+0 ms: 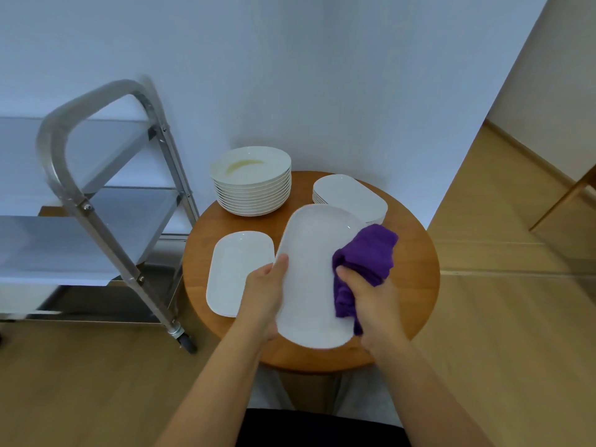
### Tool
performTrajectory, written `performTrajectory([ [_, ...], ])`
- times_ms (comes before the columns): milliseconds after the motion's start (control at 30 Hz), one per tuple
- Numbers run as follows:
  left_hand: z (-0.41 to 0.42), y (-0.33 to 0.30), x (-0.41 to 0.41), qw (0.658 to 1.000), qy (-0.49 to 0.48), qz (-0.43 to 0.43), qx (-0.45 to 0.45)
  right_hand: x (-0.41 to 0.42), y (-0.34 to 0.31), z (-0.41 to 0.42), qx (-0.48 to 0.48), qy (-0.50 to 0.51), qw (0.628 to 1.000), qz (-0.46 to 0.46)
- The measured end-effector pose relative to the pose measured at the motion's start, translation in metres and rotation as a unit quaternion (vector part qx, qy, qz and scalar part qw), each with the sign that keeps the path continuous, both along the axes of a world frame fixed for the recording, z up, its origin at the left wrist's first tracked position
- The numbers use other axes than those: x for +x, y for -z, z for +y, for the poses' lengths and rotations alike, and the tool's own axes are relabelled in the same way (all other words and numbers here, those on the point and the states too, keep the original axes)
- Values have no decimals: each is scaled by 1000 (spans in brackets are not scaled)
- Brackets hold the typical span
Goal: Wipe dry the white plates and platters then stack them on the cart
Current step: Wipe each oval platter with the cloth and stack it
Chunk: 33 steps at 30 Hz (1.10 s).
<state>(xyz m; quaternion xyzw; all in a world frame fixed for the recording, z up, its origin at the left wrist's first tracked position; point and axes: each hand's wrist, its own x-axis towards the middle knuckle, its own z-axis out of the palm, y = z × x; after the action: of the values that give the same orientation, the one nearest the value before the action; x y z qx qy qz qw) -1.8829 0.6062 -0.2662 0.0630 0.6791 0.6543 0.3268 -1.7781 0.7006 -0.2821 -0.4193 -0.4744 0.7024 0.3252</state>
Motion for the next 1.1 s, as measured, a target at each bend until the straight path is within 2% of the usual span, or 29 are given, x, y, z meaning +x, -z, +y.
performTrajectory([
  [167, 4, 2, 4, 997, -69, 20, 4, 6, 18, -25, 7, -6, 999, -42],
  [267, 1, 9, 8, 997, -77, 25, -5, 15, 16, -18, 114, -55, 985, -115],
  [367, 0, 12, 11, 996, -68, 53, -4, 15, 8, -3, 271, -20, 937, -218],
  [467, 0, 11, 17, 997, -37, 70, 3, 4, -5, 14, 390, 25, 888, -242],
  [567, 1, 7, 22, 996, -4, 91, 16, -15, -7, 25, 443, 11, 843, -304],
  [667, 3, 6, 24, 995, -13, 96, 11, -30, 3, 20, 487, -43, 789, -373],
  [800, 3, 9, 18, 995, -32, 96, -4, -35, 17, 0, 522, -133, 775, -332],
  [900, 4, 10, 8, 996, -48, 68, -7, -27, 24, -22, 521, -192, 787, -268],
  [1000, 4, 10, -4, 997, -79, 16, -9, -14, 32, -46, 506, -208, 805, -229],
  [1100, 1, 13, -7, 996, -89, -16, -16, -2, 37, -51, 533, -225, 783, -226],
])
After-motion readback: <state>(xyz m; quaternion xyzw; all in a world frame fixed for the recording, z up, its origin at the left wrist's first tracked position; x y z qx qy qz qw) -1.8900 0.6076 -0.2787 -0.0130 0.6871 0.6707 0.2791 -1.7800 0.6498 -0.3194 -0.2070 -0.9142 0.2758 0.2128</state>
